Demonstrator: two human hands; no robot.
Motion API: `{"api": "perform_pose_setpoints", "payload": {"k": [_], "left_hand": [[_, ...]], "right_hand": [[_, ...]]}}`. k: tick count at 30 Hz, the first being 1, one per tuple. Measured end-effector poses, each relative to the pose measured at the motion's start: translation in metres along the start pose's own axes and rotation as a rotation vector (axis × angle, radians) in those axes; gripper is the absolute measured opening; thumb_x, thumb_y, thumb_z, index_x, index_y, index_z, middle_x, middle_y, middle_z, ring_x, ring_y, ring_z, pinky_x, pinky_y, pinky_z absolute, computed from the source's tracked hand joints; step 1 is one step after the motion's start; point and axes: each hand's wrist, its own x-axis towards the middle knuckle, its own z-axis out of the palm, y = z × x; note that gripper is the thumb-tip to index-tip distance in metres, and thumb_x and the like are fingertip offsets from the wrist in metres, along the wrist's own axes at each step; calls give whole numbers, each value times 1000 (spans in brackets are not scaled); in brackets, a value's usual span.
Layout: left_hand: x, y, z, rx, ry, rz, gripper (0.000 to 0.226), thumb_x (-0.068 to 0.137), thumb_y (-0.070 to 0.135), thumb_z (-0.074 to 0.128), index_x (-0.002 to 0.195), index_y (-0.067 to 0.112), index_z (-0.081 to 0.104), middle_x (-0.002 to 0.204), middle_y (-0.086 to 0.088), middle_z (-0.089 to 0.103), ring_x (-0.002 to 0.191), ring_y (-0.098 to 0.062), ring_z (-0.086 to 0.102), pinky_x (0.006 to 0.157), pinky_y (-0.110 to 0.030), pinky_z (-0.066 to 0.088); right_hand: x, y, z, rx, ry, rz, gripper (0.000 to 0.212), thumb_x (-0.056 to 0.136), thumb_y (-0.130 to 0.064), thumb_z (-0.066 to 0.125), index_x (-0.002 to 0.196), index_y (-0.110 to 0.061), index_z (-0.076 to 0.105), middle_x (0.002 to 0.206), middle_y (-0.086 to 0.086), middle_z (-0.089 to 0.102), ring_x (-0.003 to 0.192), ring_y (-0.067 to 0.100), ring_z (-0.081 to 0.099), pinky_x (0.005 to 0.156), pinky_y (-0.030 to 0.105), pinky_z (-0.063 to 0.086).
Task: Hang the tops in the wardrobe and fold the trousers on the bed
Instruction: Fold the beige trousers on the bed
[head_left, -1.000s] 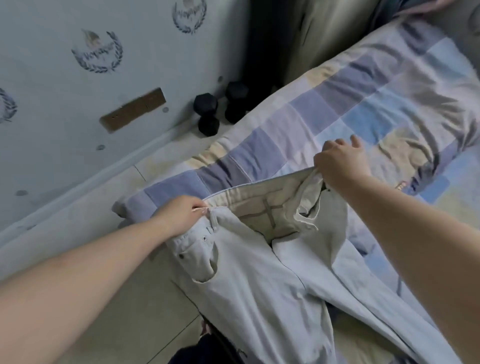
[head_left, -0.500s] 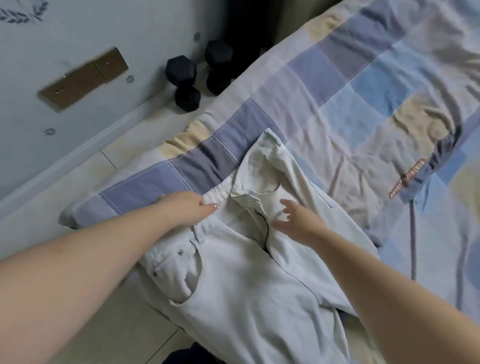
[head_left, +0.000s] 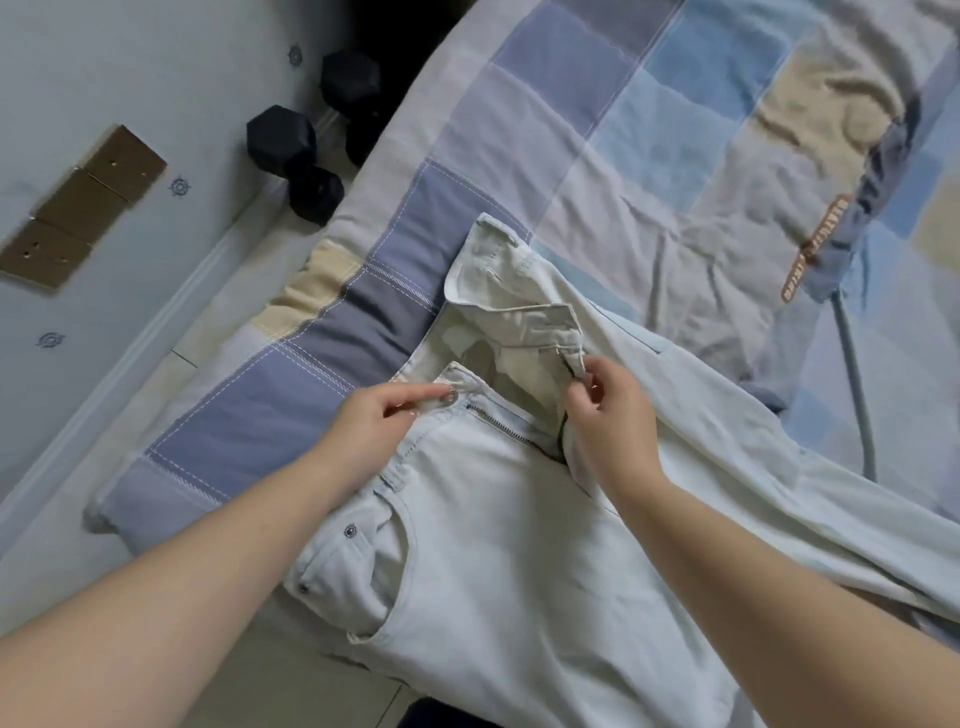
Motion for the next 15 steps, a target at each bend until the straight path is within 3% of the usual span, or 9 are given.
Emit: {"api": "perform_pose_setpoints", "payload": {"k": [3, 5, 7, 8, 10, 12, 15], "left_hand": [[7, -7, 10, 41, 95, -68, 48, 91, -6, 45, 98, 32, 72, 81, -11, 63, 49, -13, 36, 43, -16, 29], [13, -11, 15, 119, 143, -108, 44, 91, -3, 45, 103, 28, 74, 64, -7, 58, 36, -5, 29, 36, -14, 25], [18, -10, 17, 228, 117, -134, 41, 92, -2, 45, 110, 23, 71, 70, -7, 65, 49, 1, 49, 48, -14, 40], [21, -9, 18, 267, 99, -151, 39, 92, -1, 46, 116, 18, 69, 90, -9, 72, 73, -3, 62, 67, -17, 49], [24, -6, 15, 256, 122, -212, 40, 92, -3, 46, 126, 9, 61, 125, -10, 64, 114, -17, 59, 101, -28, 43], [24, 2, 17, 273, 203, -218, 41, 92, -3, 43, 130, 7, 56, 131, -8, 59, 121, -20, 54, 104, -26, 36], [14, 22, 29, 333, 308, -79, 34, 91, 2, 48, 118, 13, 65, 119, -4, 65, 109, -19, 59, 94, -23, 41]], "right_hand": [[-9, -6, 4, 86, 74, -55, 20, 86, -9, 52, 98, -22, 63, 82, 2, 56, 76, 13, 51, 67, 23, 39], [-13, -10, 9, 87, 26, -100, 24, 87, -9, 55, 108, -17, 65, 87, 4, 60, 80, 15, 54, 74, 26, 43], [-18, -7, 14, -87, -332, -166, 34, 89, -15, 57, 122, -16, 61, 104, 5, 64, 98, 19, 59, 88, 32, 45], [-22, -4, 16, -259, -577, -211, 41, 89, -21, 58, 130, -17, 56, 120, 5, 62, 113, 21, 56, 96, 33, 42], [-29, 2, 20, -472, -886, -260, 50, 90, -29, 57, 138, -17, 47, 143, 3, 46, 131, 21, 41, 104, 30, 34], [-34, 11, 14, -421, -867, -236, 52, 92, -29, 55, 141, -18, 43, 148, 1, 40, 135, 18, 36, 105, 26, 29], [-38, 22, -2, -164, -618, -144, 45, 93, -26, 53, 138, -24, 47, 140, -3, 48, 128, 12, 44, 102, 22, 31]]}}
